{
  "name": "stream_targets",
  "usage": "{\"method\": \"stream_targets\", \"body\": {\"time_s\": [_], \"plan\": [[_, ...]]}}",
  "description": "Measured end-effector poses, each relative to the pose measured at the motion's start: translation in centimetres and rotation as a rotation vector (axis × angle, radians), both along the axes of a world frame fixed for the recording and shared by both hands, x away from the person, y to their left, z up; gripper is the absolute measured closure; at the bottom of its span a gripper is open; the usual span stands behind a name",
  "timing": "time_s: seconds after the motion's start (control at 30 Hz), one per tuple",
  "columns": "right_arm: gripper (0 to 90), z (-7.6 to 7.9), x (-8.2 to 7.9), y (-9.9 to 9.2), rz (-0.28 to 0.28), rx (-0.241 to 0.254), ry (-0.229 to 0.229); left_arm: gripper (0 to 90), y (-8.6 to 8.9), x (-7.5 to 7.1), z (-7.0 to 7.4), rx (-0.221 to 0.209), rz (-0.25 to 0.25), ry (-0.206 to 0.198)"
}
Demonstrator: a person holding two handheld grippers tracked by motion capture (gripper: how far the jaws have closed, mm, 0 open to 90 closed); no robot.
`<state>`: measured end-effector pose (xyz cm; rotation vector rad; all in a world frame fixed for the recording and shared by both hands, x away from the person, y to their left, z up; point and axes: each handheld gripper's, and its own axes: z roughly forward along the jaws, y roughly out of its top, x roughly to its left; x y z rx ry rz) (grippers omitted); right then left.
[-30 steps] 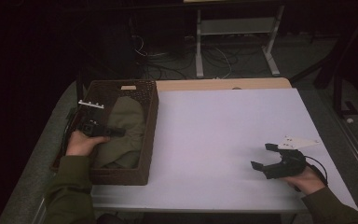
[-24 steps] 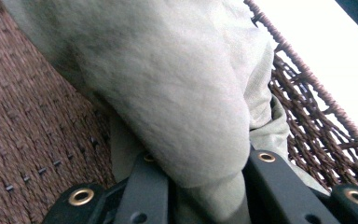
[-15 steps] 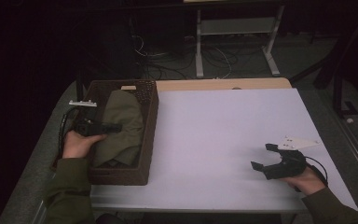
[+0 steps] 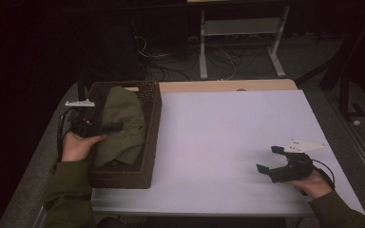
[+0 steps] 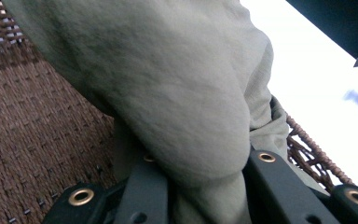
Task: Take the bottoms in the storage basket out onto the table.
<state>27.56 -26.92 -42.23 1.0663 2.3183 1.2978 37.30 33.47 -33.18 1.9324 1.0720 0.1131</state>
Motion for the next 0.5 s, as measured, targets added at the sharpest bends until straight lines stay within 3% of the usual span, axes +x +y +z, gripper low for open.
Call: {"method": "stream_targets", "body": {"time_s": [0.5], "plan": [[5.5, 0.0, 0.0, -0.2, -0.007, 0.01, -0.01, 75.1, -0.1, -1.0, 2.3, -0.008, 0.0, -0.09]]}}
